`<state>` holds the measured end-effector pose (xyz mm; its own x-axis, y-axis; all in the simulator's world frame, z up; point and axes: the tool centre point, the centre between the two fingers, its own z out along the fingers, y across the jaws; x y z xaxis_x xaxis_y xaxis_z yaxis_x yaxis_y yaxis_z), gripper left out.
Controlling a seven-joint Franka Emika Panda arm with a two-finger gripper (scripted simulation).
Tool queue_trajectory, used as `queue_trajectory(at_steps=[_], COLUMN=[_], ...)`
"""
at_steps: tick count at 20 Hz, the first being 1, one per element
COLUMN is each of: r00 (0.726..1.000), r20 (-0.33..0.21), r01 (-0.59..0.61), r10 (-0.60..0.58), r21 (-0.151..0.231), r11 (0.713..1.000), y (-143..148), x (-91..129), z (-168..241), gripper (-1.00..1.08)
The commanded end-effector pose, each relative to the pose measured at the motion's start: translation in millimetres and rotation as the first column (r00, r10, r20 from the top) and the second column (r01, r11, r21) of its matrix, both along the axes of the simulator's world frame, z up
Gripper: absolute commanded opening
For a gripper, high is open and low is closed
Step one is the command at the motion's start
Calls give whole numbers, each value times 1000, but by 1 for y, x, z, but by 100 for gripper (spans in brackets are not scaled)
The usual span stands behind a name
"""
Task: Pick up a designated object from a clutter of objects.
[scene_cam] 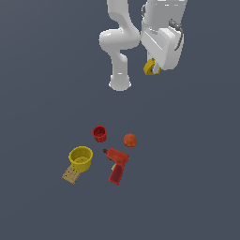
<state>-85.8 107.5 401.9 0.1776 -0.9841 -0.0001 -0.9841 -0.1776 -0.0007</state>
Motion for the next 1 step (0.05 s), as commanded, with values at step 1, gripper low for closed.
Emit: queue_trajectory(at_steps=[1], r00=[1000], r20=[0], r01=[0], r10=[0], r21=[0], r11=[1000], y=[0], x=[0], z=[3], gripper=[-100])
